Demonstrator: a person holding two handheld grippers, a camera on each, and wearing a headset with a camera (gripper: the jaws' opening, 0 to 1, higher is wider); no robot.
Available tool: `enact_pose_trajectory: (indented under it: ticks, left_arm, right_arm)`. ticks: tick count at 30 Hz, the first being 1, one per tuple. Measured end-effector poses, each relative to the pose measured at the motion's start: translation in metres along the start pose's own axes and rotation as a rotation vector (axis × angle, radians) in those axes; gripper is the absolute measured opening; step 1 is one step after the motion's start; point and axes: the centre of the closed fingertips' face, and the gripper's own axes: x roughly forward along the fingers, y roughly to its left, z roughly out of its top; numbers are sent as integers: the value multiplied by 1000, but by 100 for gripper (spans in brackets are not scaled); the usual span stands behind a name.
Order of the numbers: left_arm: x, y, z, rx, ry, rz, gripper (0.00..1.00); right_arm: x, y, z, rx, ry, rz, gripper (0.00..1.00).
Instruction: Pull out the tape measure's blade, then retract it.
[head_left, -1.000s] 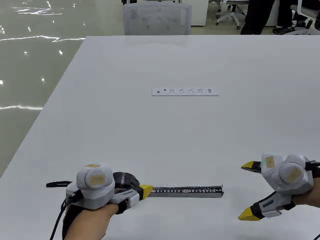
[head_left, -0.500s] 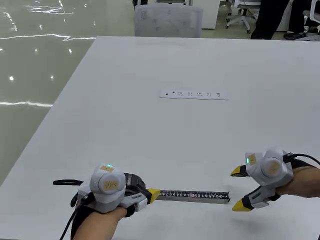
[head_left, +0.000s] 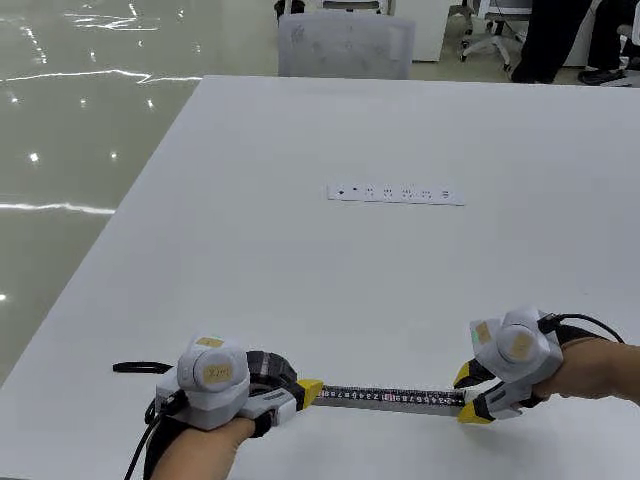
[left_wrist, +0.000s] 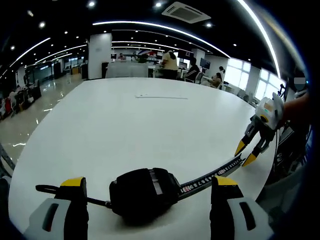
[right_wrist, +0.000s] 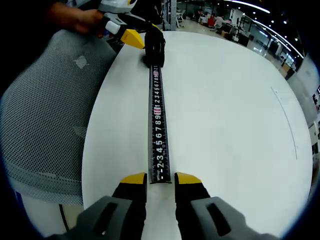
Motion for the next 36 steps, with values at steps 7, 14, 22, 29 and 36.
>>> enact_pose_trajectory:
  ticks: [7, 14, 22, 29, 36]
  left_arm:
    - [2, -1, -1, -25, 19, -5, 91]
    - [1, -2, -3, -54, 32, 4, 76]
    - [10, -1, -8, -81, 57, 51, 69]
    - [18, 6, -16, -33, 96, 120, 64]
    - [17, 8, -17, -31, 105, 116, 62]
  right_arm:
    - [2, -3, -2, 12, 10, -1, 15]
    - [4, -4, -2, 18, 83, 2, 14]
    - [5, -4, -4, 76, 95, -9, 14]
    - [5, -5, -6, 119, 80, -13, 13]
    - [5, -4, -5, 130, 85, -21, 13]
